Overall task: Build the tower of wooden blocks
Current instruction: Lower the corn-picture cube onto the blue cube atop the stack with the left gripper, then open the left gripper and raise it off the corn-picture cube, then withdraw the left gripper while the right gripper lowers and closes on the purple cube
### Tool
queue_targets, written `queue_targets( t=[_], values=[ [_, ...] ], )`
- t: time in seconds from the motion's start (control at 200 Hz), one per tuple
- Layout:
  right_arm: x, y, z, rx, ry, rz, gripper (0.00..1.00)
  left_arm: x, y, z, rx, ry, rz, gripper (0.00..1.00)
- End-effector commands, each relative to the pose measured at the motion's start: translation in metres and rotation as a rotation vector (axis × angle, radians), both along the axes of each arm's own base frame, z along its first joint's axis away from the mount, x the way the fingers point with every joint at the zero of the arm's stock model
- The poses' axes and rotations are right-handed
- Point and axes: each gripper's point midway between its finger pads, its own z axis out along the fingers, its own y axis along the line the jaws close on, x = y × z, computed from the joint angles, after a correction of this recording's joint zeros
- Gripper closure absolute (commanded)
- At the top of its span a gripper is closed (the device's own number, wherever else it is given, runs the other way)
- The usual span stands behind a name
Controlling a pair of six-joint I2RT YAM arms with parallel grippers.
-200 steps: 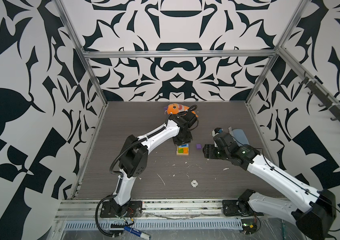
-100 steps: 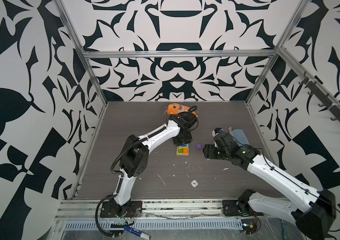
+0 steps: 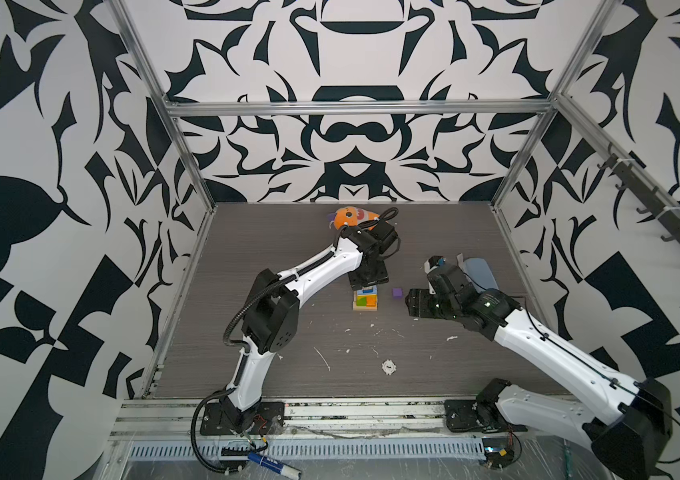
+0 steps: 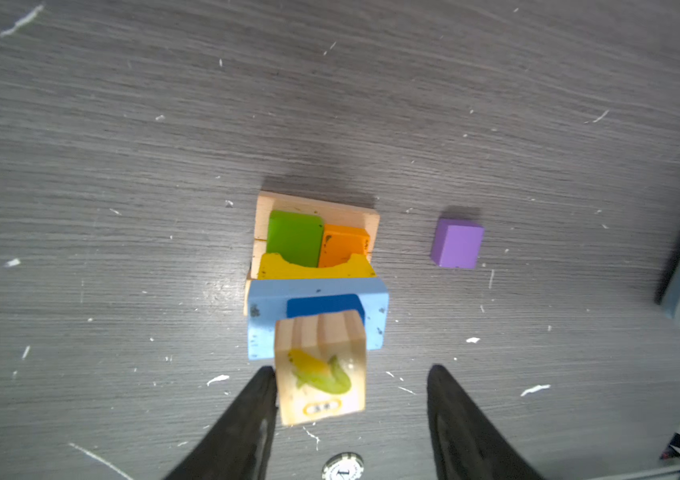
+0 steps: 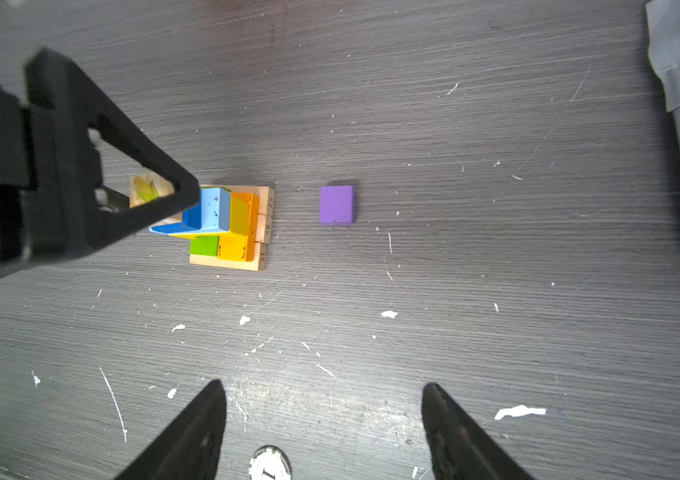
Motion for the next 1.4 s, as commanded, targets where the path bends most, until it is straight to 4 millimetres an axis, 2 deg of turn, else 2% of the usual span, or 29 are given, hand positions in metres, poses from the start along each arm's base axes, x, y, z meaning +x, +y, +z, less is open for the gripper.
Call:
queue_targets(
  t=[0.0, 0.29, 0.475, 0.495, 0.655, 1.02, 1.23, 1.395],
  values=[
    [0.004, 0.000, 0.014, 0.002, -0.032, 0.007, 0.21, -0.005, 0.009, 0.008, 0.046, 0.003, -0.011, 0.35],
    [0.006, 0.007, 0.028, 0.015, -0.033, 0.038, 0.18, -0.009, 0.029, 0.027, 0.093, -0.036, -0.033, 0.23],
    [0.012, 0.012, 0.023, -0.030, 0.020, 0.059, 0.17, -0.013, 0.042, 0.033, 0.084, -0.063, -0.031, 0.16],
    [0.013, 0.013, 0.023, -0.035, 0.024, 0.061, 0.17, -0.014, 0.044, 0.034, 0.082, -0.068, -0.034, 0.11],
    [0.024, 0.016, 0.027, -0.063, 0.023, 0.060, 0.17, -0.016, 0.060, 0.040, 0.071, -0.107, -0.036, 0.00],
    [0.055, 0.028, 0.016, -0.126, 0.044, 0.058, 0.19, -0.021, 0.101, 0.048, 0.009, -0.178, -0.027, 0.00],
    [0.075, 0.023, 0.001, -0.151, 0.071, 0.032, 0.21, -0.034, 0.127, 0.040, -0.060, -0.188, 0.002, 0.01],
    [0.089, 0.021, -0.015, -0.129, 0.095, 0.013, 0.24, -0.039, 0.138, 0.032, -0.092, -0.197, 0.014, 0.01]
  ],
)
